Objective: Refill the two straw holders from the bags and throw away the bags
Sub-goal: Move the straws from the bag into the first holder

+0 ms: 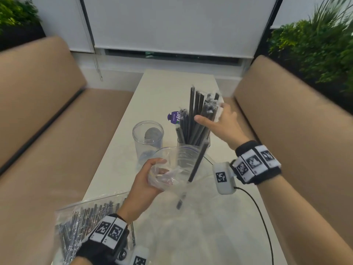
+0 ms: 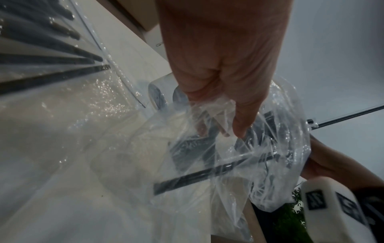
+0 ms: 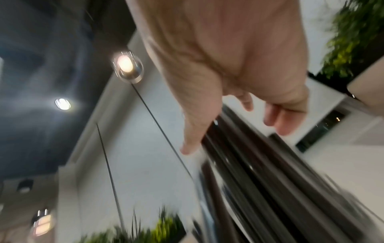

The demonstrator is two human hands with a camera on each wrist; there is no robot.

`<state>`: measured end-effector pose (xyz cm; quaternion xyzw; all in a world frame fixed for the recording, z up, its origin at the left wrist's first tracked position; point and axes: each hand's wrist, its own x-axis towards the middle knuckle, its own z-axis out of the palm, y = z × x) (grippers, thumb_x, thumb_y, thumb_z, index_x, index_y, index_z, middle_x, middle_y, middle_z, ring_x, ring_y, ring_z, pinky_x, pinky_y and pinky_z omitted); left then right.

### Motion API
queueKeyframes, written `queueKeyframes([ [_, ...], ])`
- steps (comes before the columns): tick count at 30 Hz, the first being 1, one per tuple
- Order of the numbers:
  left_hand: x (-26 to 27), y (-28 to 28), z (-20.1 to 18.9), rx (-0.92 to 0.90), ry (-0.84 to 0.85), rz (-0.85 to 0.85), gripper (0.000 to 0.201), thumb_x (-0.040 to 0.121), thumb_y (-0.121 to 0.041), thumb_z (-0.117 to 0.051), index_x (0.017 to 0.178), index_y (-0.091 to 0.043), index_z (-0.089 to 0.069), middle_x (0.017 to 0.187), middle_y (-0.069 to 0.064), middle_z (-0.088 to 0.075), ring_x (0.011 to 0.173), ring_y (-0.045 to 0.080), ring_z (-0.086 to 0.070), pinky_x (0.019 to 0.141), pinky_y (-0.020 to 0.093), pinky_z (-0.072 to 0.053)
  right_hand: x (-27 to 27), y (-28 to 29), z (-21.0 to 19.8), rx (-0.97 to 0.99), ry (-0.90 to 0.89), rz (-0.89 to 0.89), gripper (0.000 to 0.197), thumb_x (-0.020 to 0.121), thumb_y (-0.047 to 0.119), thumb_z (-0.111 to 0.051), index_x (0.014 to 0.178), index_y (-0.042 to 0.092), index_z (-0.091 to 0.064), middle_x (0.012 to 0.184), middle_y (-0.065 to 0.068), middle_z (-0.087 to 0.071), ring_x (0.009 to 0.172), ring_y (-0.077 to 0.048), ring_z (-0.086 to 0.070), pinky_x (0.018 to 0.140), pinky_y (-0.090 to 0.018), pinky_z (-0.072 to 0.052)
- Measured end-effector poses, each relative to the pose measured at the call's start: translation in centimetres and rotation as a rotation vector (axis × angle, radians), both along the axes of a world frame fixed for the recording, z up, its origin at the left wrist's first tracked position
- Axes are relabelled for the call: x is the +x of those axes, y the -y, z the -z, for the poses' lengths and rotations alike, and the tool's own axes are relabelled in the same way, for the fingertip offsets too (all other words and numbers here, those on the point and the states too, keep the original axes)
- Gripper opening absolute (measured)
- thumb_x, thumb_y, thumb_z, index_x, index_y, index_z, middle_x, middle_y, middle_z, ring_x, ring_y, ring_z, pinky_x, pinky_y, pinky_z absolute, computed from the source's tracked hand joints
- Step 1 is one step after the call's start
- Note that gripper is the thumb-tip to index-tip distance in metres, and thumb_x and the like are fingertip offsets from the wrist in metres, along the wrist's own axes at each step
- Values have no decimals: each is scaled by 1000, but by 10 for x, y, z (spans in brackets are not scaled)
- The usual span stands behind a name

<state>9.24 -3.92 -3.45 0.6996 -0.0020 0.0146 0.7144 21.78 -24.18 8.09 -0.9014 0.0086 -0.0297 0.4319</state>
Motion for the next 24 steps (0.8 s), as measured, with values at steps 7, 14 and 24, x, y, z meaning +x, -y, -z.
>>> queueKeyframes([
  [7,1,2,-3,-36,-14,-34,57,71,17,-74,113,-18,-58,90,6,-67,75,0,-66,69,10,-50,-63,7,5,69,-121,-261,45,81,50,-69,114,20,-62,88,0,-67,59,-9,-63,57,-26,-53],
  [14,-2,5,-3,-42,-30,-32,55,72,16,-73,106,-26,-61,77,-5,-69,70,3,-65,62,12,-49,-62,-3,2,3,196,-312,10,89,5,-65,91,13,-69,68,5,-65,45,0,-59,51,-10,-45],
  [24,-11,9,17,-58,-292,78,51,78,11,-69,114,-21,-54,93,13,-59,69,20,-66,77,46,-61,-34,8,-80,-35,969,21,25,95,6,-55,113,-10,-49,77,2,-54,58,-2,-50,56,-7,-41],
])
